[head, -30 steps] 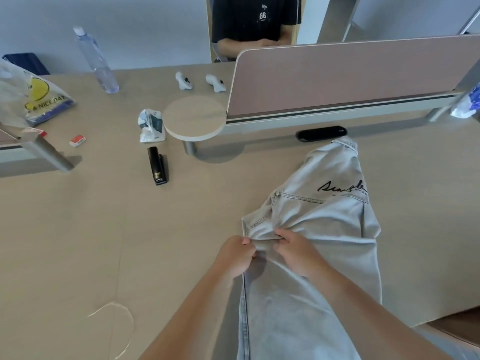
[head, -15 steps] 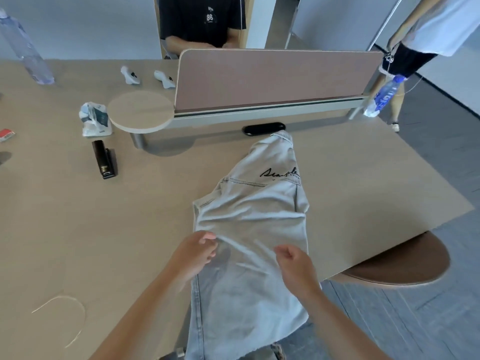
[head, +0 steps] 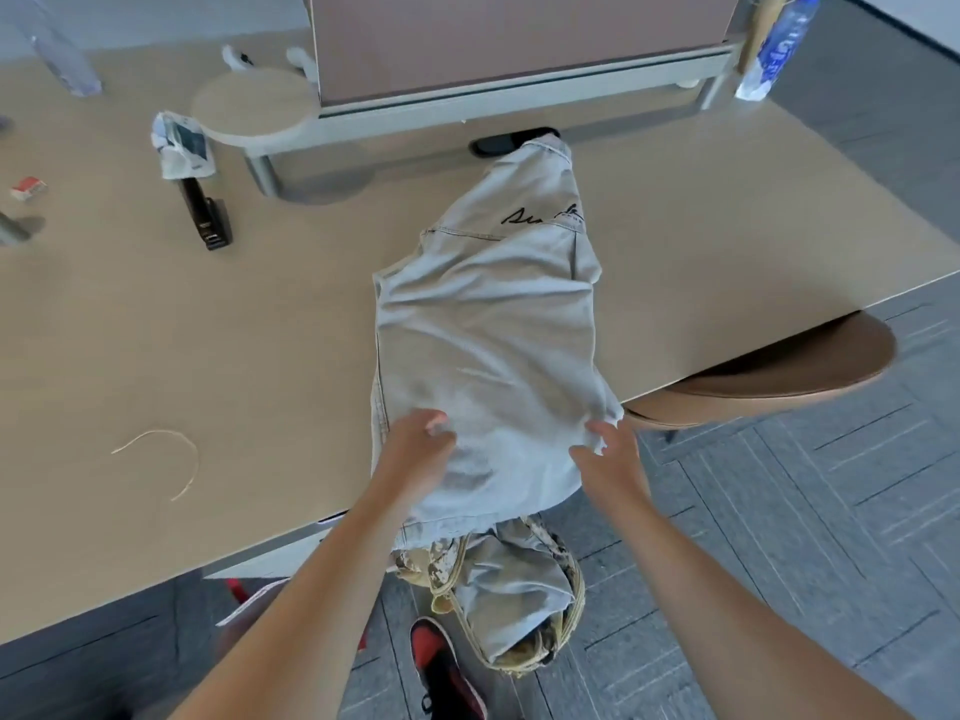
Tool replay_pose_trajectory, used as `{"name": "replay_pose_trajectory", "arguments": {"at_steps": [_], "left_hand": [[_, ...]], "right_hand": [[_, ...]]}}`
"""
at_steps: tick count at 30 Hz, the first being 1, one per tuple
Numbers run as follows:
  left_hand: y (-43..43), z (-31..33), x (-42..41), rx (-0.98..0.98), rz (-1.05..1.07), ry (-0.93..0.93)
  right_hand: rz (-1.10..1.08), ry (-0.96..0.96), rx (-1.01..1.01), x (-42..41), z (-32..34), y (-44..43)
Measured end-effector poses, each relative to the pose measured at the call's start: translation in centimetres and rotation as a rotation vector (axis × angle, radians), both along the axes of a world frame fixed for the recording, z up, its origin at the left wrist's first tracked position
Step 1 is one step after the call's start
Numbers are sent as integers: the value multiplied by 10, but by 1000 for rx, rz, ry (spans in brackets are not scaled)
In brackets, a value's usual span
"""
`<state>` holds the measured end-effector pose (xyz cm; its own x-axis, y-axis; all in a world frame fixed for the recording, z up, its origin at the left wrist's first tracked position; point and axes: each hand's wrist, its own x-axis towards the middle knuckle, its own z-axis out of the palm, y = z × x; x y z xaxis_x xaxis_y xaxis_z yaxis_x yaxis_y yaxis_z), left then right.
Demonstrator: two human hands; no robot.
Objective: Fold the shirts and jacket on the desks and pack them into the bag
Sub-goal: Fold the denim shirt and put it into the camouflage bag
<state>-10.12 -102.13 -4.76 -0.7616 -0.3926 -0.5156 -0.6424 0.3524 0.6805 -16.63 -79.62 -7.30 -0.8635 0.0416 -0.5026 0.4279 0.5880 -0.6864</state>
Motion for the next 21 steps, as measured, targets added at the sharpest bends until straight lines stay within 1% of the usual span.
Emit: {"name": "replay_pose_trajectory", "arguments": {"at_steps": [2, 4, 5, 8, 10, 12, 15, 17, 19, 21], "left_hand": [[2, -10, 3, -90, 130, 31], [1, -16, 9, -116, 211, 23], [1, -19, 11, -125, 219, 6], [-4, -25, 16, -176, 162, -23], [-9, -23, 16, -150, 177, -29], [-14, -25, 16, -144, 184, -34], [-23, -31, 16, -186, 146, -39], [-25, -32, 21, -196, 145, -75], [-26, -33, 31, -227, 150, -144], [-25, -35, 41, -258, 134, -177]], "right_hand": [[-29, 38, -19, -7, 0, 0], [-19, 0, -47, -16, -6, 2], [-32, -29, -80, -18, -11, 3], [-187, -91, -261, -17, -23, -1], [-233, -115, -318, -16, -30, -7], [-221, -120, -301, -17, -36, -12], [-175, -149, -248, -18, -42, -14], [-148, -164, -246, -16, -40, -12], [-139, -164, -271, -12, -34, -9], [-131, -190, -340, -7, -30, -7]]}}
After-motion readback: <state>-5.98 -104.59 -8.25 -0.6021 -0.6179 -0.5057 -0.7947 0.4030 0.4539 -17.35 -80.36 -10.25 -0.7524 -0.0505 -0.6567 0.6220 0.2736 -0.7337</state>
